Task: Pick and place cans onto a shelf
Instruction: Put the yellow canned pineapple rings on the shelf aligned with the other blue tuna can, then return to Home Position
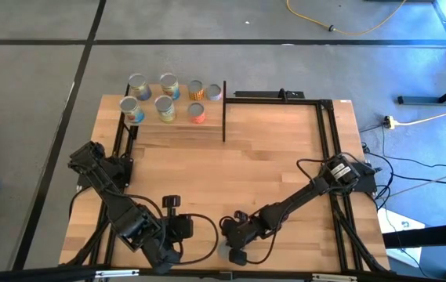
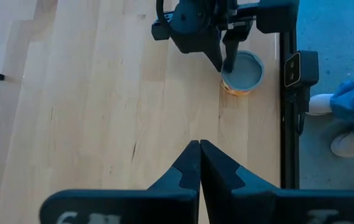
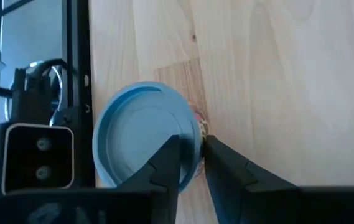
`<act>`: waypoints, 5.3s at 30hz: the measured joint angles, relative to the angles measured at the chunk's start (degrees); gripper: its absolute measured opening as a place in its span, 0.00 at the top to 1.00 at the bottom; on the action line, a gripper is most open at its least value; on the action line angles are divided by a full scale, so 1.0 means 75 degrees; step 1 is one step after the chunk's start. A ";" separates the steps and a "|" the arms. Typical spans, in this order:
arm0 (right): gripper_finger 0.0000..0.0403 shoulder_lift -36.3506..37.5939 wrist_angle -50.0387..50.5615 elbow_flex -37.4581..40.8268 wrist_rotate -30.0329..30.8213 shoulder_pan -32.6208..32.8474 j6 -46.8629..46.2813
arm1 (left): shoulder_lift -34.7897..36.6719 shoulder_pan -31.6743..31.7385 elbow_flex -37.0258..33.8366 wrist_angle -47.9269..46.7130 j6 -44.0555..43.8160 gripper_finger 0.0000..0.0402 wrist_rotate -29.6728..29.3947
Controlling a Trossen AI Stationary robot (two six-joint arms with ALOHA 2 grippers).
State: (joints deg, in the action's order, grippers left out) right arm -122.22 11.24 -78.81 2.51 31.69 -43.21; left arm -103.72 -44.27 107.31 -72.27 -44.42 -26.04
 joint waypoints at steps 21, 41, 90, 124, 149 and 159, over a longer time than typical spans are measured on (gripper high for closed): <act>0.98 0.0005 0.3957 -0.2463 0.0843 -0.0465 0.1218 | -0.0002 -0.0003 -0.0003 -0.0160 0.0003 1.00 -0.0012; 0.98 0.0042 0.9232 -0.6882 0.3274 -0.2127 0.2839 | 0.0448 0.0373 -0.0002 -0.1572 -0.0009 1.00 -0.1729; 0.98 -0.0638 0.6790 -0.7401 -0.1033 -0.7403 0.8207 | 0.1693 0.3838 0.0000 -0.2352 0.0843 1.00 -0.1594; 0.87 -0.0815 0.7053 -0.7331 -0.0732 -0.7511 0.8257 | 0.1690 0.3835 0.0000 -0.2337 0.0778 1.00 -0.1413; 0.99 0.1708 0.8263 -0.7486 -0.0743 -0.7084 0.9074 | 0.3441 0.3838 0.0000 -0.2369 0.1469 1.00 -0.2404; 1.00 0.3310 0.9077 -0.7493 -0.0756 -0.6534 0.8185 | 0.5001 0.3835 -0.0603 -0.2279 0.2853 1.00 -0.1627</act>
State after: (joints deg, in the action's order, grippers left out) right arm -97.40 79.32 -135.01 -3.16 -17.32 18.18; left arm -66.22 -15.51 102.78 -89.36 -23.02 -38.25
